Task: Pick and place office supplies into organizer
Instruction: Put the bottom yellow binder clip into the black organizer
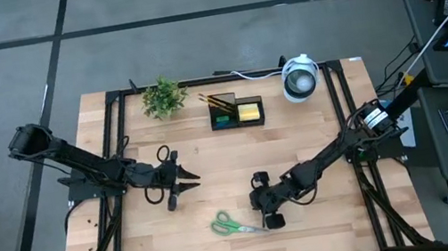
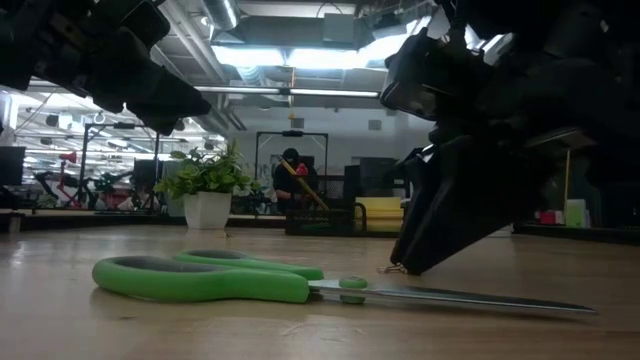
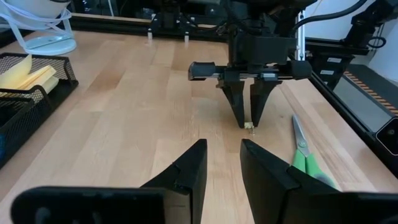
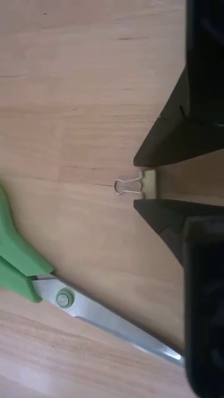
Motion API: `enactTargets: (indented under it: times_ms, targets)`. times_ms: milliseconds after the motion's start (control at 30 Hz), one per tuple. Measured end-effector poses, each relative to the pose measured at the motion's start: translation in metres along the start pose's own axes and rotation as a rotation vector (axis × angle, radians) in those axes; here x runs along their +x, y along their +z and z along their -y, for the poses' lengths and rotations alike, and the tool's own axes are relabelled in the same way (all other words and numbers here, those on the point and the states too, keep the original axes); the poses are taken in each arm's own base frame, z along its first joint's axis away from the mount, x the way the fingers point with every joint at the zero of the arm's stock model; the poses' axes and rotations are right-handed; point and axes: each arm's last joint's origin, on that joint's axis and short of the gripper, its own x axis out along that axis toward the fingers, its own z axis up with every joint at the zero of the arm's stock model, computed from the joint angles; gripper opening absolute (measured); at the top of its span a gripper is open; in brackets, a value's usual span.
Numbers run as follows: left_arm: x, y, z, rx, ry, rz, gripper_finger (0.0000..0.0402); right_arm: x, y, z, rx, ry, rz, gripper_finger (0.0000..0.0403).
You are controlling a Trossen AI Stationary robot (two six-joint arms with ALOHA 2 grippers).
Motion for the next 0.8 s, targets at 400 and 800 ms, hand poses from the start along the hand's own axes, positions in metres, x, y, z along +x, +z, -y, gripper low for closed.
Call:
enactTargets:
  times_ms: [400,800]
  targets:
    - [0.0,0.0,0.0,0.0,0.0,0.0,0.009,0.0,0.005,0.005,0.012,-0.012,0.002,0.0098]
    - [0.0,0.0,0.0,0.0,0.0,0.0,0.009,-0.012,0.052,0.019,-0.052,-0.07,-0.077,0.0098]
